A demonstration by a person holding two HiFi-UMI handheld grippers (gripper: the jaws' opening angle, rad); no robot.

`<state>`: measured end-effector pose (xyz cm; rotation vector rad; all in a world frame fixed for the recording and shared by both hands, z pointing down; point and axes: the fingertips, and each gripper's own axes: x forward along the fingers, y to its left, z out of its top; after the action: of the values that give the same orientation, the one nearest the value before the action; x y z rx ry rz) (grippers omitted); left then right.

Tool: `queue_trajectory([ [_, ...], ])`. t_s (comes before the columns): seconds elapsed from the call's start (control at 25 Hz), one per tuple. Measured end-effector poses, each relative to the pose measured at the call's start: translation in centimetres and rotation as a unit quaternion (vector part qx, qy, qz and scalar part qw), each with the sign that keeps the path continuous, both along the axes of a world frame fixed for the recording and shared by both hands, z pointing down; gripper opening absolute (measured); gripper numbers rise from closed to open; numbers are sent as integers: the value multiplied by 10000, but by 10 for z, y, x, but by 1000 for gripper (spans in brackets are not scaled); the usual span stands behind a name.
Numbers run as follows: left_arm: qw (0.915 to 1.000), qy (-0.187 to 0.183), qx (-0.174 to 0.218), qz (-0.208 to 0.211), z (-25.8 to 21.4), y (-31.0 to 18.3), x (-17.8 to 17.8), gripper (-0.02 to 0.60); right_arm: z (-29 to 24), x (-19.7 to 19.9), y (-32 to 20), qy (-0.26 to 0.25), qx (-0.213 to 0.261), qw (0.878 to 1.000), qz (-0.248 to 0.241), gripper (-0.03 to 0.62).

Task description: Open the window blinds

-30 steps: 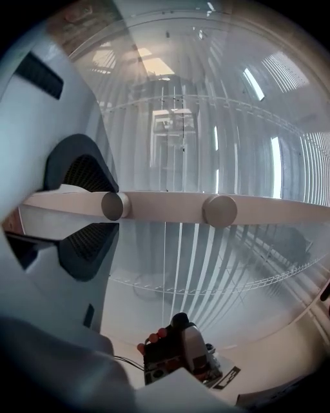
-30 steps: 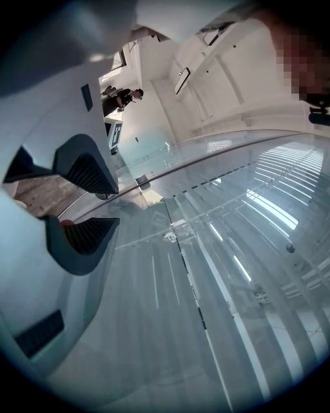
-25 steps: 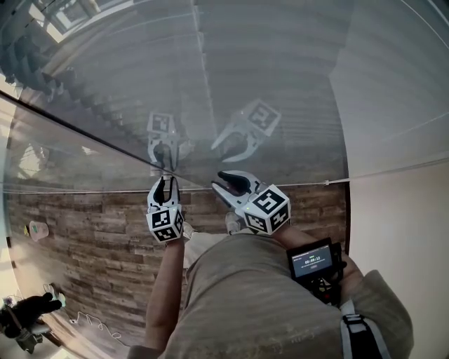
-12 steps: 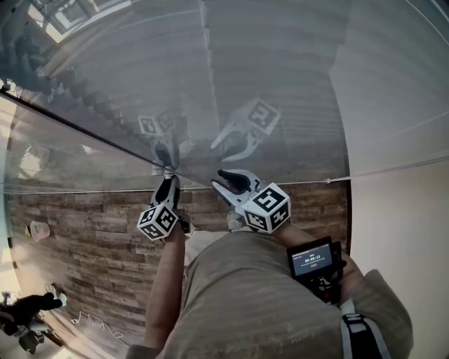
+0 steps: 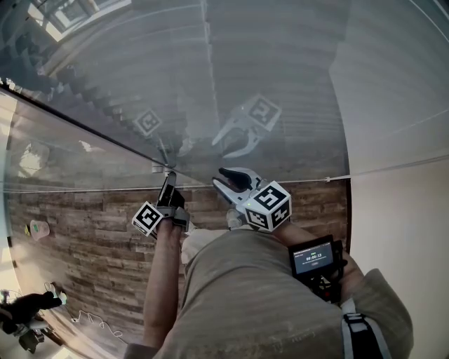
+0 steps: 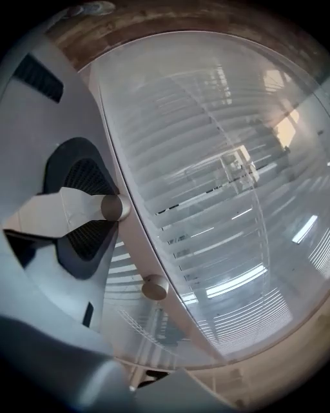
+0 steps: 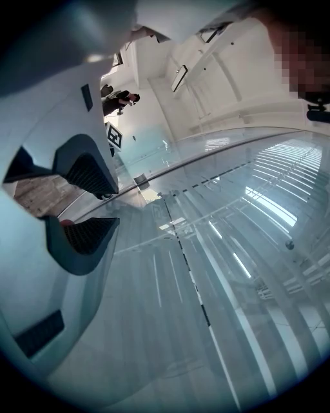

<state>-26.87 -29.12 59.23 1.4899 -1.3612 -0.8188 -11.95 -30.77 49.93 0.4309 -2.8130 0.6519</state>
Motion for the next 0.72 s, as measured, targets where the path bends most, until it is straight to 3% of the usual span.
queue_trajectory([
  [0.08, 9999, -114, 49, -7, -1, 0, -1, 133, -1, 0, 0, -6, 4, 10000, 4, 109],
  [0.16, 9959, -884, -209, 36, 5, 2, -4, 137, -1, 0, 0, -7, -2, 10000, 10, 109],
  [0.2, 9892, -1415, -367, 114, 7, 3, -4, 160, 0, 1, 0, -7, -7, 10000, 15, 109],
  [0.24, 9774, -2033, -537, 220, 9, 4, -4, 197, 0, 1, 0, -8, -11, 10000, 21, 109],
  [0.28, 9593, -2710, -716, 330, 11, 6, -3, 212, 0, 2, -1, -9, -12, 10000, 27, 109],
  [0.36, 9106, -3981, -997, 490, 13, 9, -3, 216, 0, 2, -1, -10, -9, 10000, 38, 109],
  [0.44, 8677, -4812, -1126, 531, 10, 8, -3, 216, 0, 2, -1, -6, -7, 10000, 46, 109],
  [0.52, 8396, -5270, -1208, 529, 7, 6, -3, 216, 1, 3, -1, -2, -4, 10000, 51, 109],
  [0.6, 8232, -5497, -1316, 531, 7, 3, -3, 208, 1, 3, -1, 3, -8, 10000, 54, 109],
  [0.68, 8228, -5488, -1399, 475, 7, 1, -5, 138, 1, 3, 0, 6, -12, 10000, 53, 109],
  [0.72, 8262, -5434, -1418, 445, 7, 1, -5, 138, 2, 3, 0, 7, -12, 10000, 52, 109],
])
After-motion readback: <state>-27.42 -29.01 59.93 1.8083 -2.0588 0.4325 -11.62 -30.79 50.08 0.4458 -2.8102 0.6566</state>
